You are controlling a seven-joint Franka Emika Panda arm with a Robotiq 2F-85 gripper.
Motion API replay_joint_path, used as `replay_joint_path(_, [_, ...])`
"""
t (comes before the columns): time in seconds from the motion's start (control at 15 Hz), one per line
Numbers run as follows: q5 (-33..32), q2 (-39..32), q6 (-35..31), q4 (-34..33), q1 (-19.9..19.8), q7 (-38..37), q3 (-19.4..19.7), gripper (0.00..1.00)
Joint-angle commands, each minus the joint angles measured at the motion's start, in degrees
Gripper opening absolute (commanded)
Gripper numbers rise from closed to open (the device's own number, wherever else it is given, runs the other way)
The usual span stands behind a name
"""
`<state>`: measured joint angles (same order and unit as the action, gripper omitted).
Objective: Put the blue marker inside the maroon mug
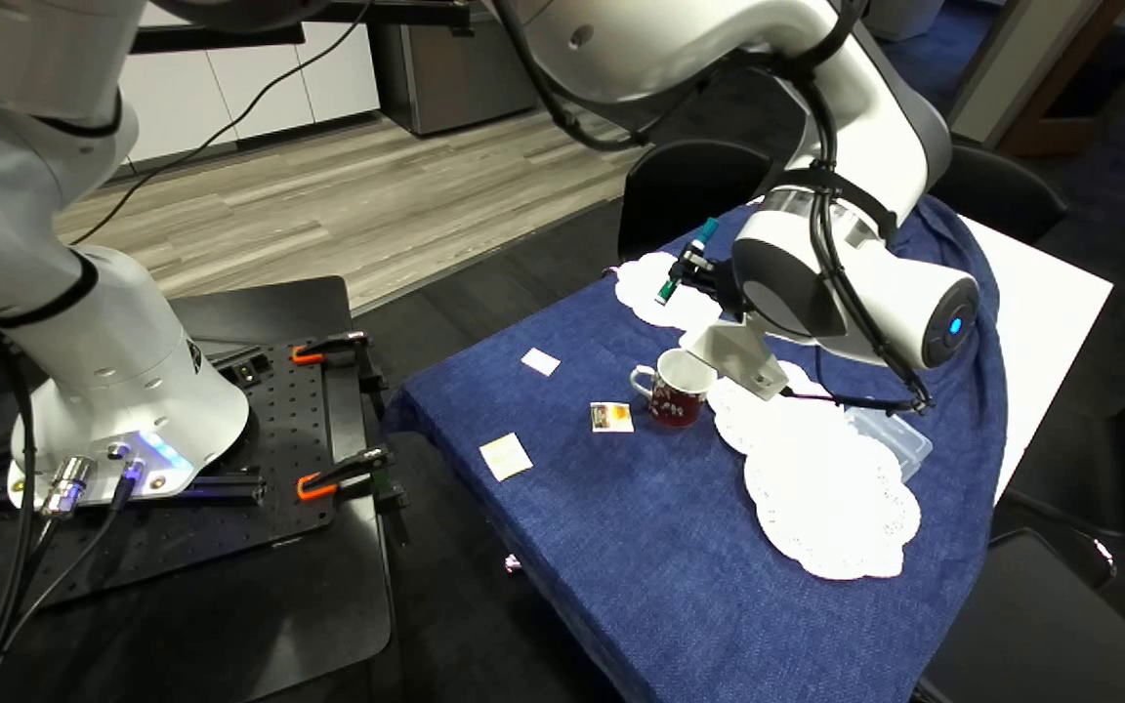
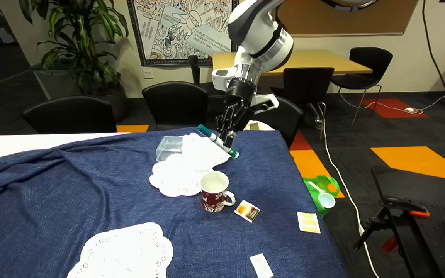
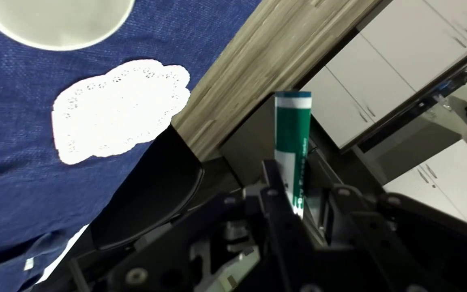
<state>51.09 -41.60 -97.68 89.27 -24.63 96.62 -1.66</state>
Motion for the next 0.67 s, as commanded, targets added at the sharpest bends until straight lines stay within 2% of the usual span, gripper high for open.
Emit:
replay_joint_path(0.0, [0.99,-0.11,0.0,-0.29,1.32,0.32,1.97,0.2])
replay_joint_path(0.13, [1.02,-0.12,-0.25,-0.29,1.39,0.3,2.19,0.2])
replay_joint_path(0.2, [1.47,-0.05,-1.11,-0.26,1.44,0.94,2.15,0.05])
replay_joint_path(0.6, [10.05,-0.37,-6.79,1.49,0.29,12.12,2.17,0.05])
